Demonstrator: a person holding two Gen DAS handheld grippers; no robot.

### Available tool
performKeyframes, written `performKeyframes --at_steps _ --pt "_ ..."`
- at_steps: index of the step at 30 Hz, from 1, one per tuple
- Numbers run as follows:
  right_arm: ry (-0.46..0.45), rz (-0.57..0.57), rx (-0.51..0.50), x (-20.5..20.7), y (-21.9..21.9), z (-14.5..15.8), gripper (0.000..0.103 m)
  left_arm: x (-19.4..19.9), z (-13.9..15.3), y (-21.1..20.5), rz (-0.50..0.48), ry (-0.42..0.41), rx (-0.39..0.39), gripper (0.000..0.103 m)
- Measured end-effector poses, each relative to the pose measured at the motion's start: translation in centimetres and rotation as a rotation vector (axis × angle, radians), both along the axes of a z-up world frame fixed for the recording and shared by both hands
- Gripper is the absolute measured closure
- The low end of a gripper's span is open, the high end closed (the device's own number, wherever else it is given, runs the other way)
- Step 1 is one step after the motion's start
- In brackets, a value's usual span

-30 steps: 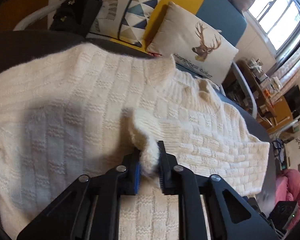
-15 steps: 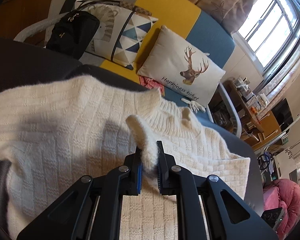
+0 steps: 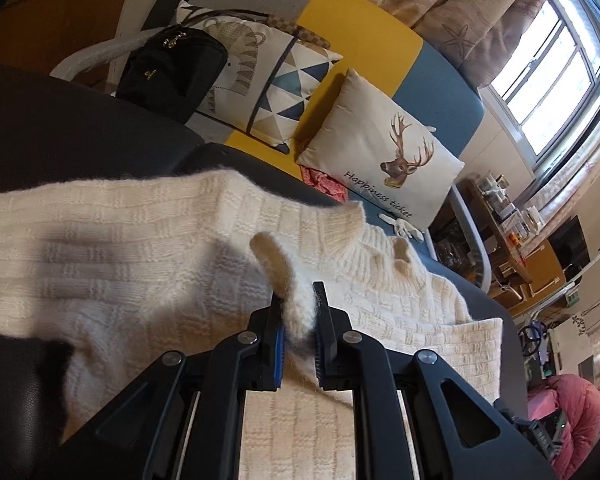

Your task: Fold clothes

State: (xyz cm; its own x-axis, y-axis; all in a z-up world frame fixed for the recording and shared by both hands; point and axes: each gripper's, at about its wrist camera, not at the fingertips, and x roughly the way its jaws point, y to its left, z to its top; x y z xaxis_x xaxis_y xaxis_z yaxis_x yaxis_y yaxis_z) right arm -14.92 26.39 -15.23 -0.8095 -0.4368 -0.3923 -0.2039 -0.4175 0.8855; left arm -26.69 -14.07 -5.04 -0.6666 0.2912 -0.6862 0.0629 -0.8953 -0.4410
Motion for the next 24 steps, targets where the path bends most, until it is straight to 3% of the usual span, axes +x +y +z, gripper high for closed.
performKeyframes --at_steps 5,11,15,17,20,24 --pt "-0.007 -0.108 -0.122 -0.9 1.4 -0.7 0.069 0.5 -2.0 0.0 0.024 -0.015 -0.05 0.091" --pt "0.042 -0.321 -0.048 2.0 3.4 -0.1 0.067 1.9 -4.7 0.1 0.029 -0.002 -0.013 0.091" --pt "0.057 -0.197 -0.15 2.2 3.6 -0.7 0.067 2.0 -5.4 -1.2 0.031 0.008 0.102 0.09" --pt "0.085 -0.128 -0.151 1.9 2.5 -0.1 0.066 2.1 -5.6 -1.6 0.036 0.011 0.133 0.09" --pt "0.039 -0.059 -0.143 0.6 0.9 0.1 0.064 2.0 -5.2 -1.1 0.034 0.016 0.111 0.09" --pt "0.007 -0.094 -0.06 -0.9 0.2 0.6 0.063 2.1 -4.7 -0.6 0.028 0.033 0.07 0.09"
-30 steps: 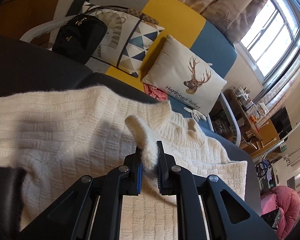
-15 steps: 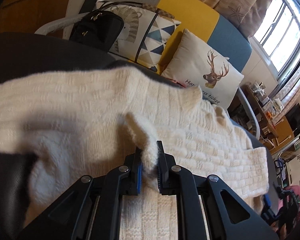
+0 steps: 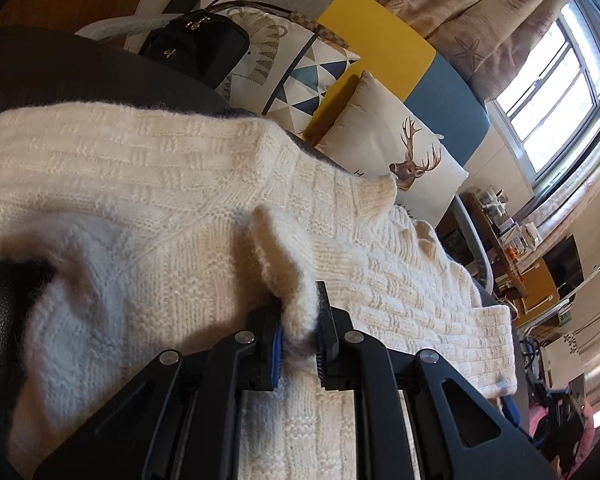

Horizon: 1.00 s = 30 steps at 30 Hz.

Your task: Fold clothes

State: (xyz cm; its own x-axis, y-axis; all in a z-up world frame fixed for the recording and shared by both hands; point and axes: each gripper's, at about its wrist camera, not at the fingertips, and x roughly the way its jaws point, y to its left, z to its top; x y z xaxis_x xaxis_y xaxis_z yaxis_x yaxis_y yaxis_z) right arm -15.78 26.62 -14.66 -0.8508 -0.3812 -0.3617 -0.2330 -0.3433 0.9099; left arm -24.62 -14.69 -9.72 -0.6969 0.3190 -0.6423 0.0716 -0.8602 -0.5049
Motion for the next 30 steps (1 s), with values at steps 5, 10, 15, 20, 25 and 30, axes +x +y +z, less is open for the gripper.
performKeyframes --at_steps 5,10,15,20,25,30 --pt "-0.049 -0.026 0.073 -1.7 -0.2 -0.1 0.072 0.2 1.4 1.7 -0.051 0.047 -0.095 0.088" --pt "-0.022 -0.043 0.263 -1.9 0.1 2.2 0.096 0.0 1.4 2.3 -0.095 0.048 -0.112 0.088" --pt "-0.033 -0.115 0.315 -0.4 1.5 2.4 0.096 -0.6 0.8 2.6 -0.137 0.016 -0.101 0.088" --pt "-0.098 -0.113 0.283 -0.4 2.4 -0.4 0.096 -1.0 0.3 2.2 -0.145 0.0 -0.07 0.086" --pt "-0.102 -0.108 0.287 0.2 3.0 -1.8 0.098 -1.1 0.2 2.1 -0.143 -0.01 -0.071 0.085" --pt "-0.033 -0.107 0.218 0.8 3.6 -2.8 0.095 -1.4 0.9 2.7 -0.143 -0.022 -0.131 0.085"
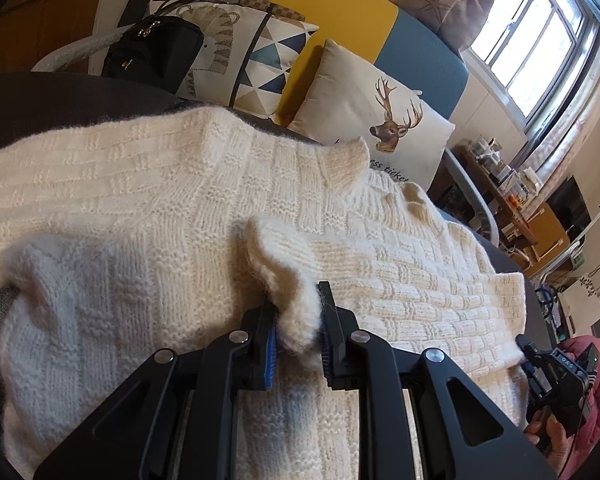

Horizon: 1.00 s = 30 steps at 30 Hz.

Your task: Fold clothes

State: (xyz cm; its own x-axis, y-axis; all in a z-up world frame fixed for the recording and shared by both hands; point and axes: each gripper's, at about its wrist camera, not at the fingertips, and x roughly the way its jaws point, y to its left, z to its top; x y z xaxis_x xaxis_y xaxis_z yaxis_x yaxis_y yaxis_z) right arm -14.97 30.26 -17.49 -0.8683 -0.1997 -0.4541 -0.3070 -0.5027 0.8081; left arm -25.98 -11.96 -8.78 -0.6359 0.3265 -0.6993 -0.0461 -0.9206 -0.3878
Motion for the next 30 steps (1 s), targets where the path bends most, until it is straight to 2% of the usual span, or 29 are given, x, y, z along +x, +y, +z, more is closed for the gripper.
performKeyframes --at_steps 2,6,12,14,17,20,23,25,26,28,30 --pt "0.011 0.001 -0.008 0.1 0.0 -0.2 0.095 -0.1 0.5 0.1 0.012 0.015 -0.025 0.083" --pt "0.006 0.002 0.02 -0.1 -0.5 0.2 0.095 -0.8 0.5 -0.2 0.057 -0.017 -0.048 0.081" --pt "0.02 -0.003 0.019 0.1 -0.5 0.2 0.095 -0.9 0.8 0.6 0.038 -0.007 -0.093 0.08" --pt "0.021 -0.005 0.021 -0.1 -0.6 0.1 0.095 -0.8 1.2 1.0 0.017 0.005 -0.086 0.088" --pt "0.021 -0.006 0.024 -0.2 -0.7 0.2 0.095 -0.8 1.8 1.1 0.002 0.015 -0.055 0.094" --pt "0.022 -0.007 0.028 -0.3 -0.8 0.2 0.094 -0.1 3.4 0.0 0.048 0.088 -0.018 0.094" --pt "0.031 -0.003 0.032 -0.3 -0.9 0.3 0.09 0.3 3.9 -0.6 0.081 0.132 -0.066 0.094" --pt "0.034 0.001 0.04 -0.3 -1.0 0.4 0.089 0.4 2.3 -0.3 0.05 0.096 -0.122 0.094" --pt "0.033 0.002 0.043 -0.4 -1.0 0.4 0.088 0.2 1.4 -0.2 0.038 0.057 -0.122 0.094" --pt "0.032 0.004 0.043 -0.4 -1.0 0.4 0.088 -0.3 0.0 -1.1 0.044 -0.003 -0.037 0.091" --pt "0.028 0.004 0.048 -0.5 -1.0 0.4 0.088 -0.5 -0.5 -1.7 0.045 -0.014 0.014 0.09"
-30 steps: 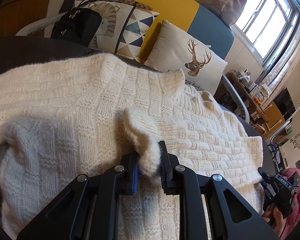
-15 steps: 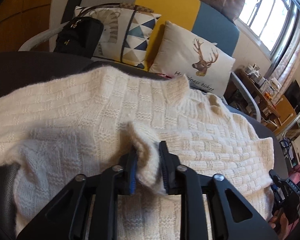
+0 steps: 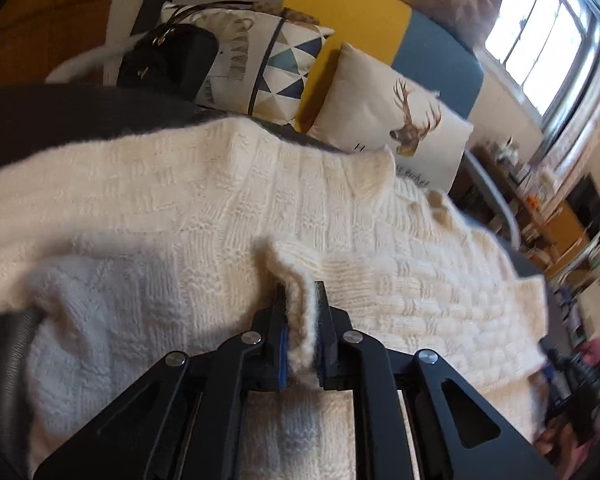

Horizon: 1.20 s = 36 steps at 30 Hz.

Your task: Fold clothes

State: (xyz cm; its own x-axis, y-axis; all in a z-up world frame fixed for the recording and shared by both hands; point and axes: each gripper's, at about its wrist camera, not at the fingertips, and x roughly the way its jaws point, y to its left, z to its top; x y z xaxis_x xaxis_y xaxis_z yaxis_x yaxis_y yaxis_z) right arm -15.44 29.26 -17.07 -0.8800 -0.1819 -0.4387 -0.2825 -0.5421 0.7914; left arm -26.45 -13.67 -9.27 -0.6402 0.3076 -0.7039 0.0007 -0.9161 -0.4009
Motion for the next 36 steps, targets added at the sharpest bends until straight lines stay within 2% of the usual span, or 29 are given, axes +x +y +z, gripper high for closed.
performKeyframes --at_steps 8,14,27,29,34,36 --pt "-0.018 -0.001 0.029 0.0 -0.3 0.2 0.088 0.9 -1.1 -1.8 0.01 0.015 0.177 0.09" --pt "-0.031 -0.005 0.035 1.8 -0.9 0.4 0.088 3.7 -1.4 -2.7 0.019 0.023 0.235 0.09" --pt "-0.058 -0.014 0.039 9.5 -2.9 1.1 0.087 10.9 -1.6 -5.0 0.007 0.029 0.293 0.09" --pt "-0.051 -0.009 0.038 10.1 -3.0 1.0 0.087 11.1 -1.7 -5.3 0.008 0.033 0.309 0.09" --pt "-0.089 0.015 0.052 9.0 -2.9 1.0 0.087 10.4 -1.9 -4.7 0.002 0.021 0.268 0.09" --pt "-0.077 0.009 0.017 9.0 -2.2 0.5 0.092 10.0 -1.9 -4.5 0.001 0.02 0.265 0.09"
